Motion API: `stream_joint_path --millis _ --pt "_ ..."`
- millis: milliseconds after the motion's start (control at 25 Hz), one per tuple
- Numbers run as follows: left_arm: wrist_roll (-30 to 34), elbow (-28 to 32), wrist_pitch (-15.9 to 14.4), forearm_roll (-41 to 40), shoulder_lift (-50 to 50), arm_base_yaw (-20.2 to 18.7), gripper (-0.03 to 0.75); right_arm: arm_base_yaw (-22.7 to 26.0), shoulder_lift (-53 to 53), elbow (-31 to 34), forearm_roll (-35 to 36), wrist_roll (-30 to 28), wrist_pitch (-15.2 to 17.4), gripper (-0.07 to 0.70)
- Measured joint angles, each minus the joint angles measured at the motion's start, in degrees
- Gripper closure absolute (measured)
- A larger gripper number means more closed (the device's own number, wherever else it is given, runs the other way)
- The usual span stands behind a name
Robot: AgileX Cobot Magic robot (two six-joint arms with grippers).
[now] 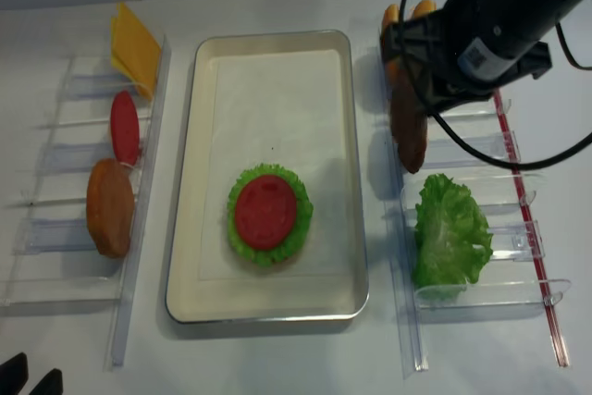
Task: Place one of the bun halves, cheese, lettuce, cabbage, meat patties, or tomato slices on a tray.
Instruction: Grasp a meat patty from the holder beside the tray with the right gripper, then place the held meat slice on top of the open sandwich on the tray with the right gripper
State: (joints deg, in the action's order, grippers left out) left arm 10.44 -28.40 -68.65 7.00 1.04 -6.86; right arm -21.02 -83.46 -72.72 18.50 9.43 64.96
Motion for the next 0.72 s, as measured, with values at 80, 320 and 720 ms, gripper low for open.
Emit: stream_joint_path --millis 80,320,720 --pt "0.00 0.00 0.00 0.00 0.00 0.00 0.447 0.00 0.00 -0.22 4.15 -2.32 0.37 0.484" --pt "0.00 0.00 0.00 0.00 0.00 0.00 0.447 -4.08 -0.95 -0.27 12.34 -7.12 -0.14 0.485" --pt "0.00 0.00 0.00 0.00 0.00 0.00 0.447 -8.48 -12.58 -0.27 27.17 -19.10 -4.91 0.485"
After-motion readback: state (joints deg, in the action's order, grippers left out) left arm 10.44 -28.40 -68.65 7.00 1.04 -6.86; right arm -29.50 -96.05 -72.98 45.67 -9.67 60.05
